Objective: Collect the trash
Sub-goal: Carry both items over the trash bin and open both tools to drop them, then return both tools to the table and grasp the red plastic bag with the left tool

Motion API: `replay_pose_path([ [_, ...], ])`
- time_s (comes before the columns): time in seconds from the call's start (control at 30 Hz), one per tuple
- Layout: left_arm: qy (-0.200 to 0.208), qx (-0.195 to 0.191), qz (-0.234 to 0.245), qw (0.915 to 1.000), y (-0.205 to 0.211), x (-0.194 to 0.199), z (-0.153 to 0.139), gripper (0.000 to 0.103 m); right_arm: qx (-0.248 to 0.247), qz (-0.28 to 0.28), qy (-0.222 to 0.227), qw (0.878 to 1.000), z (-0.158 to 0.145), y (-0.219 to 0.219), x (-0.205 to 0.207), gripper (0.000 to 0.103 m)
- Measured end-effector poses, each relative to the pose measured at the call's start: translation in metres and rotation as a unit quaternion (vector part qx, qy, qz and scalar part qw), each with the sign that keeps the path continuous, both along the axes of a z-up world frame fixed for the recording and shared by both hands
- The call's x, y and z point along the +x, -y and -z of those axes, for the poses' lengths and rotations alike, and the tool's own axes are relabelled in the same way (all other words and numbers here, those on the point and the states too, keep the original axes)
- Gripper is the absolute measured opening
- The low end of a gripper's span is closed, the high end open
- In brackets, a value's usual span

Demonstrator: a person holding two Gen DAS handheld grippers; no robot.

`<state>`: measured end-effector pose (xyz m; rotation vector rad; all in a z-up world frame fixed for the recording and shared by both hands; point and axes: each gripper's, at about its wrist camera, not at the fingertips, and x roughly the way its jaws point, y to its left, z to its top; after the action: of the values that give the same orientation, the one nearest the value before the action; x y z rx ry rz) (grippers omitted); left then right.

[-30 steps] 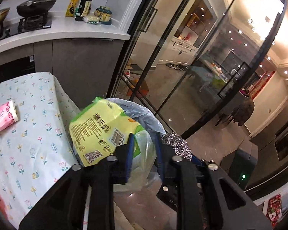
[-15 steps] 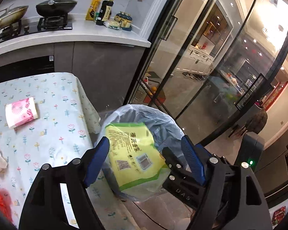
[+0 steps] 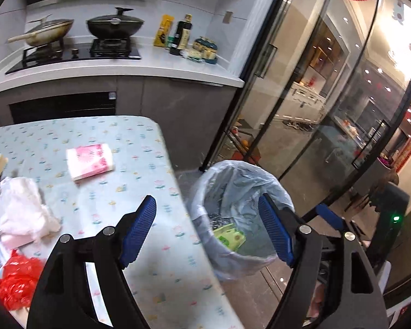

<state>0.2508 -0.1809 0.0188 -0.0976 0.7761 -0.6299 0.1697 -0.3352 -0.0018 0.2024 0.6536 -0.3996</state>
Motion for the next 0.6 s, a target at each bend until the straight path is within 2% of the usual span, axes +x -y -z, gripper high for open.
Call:
replay_pose_path([
  [0.13, 0.013, 0.02, -0.031, 0.9992, -0.037, -0.01, -0.002, 0.074, 0.001, -0.015, 0.007, 1.0, -0.011, -0.023, -0.01, 0.084],
  [0.4, 0.016, 0.04, -0.089, 0.9951, -0.133, -0.037, 0.005, 0.086, 0.001, -0.059, 0.017, 0.998, -0.023, -0.088, -0.027, 0.084],
  [0.6, 0.008, 0.064, -0.127, 0.9897, -0.208, -0.056, 0.019, 0.086, 0.008, -0.09, 0.011, 0.996, -0.023, -0.142, -0.032, 0.084],
])
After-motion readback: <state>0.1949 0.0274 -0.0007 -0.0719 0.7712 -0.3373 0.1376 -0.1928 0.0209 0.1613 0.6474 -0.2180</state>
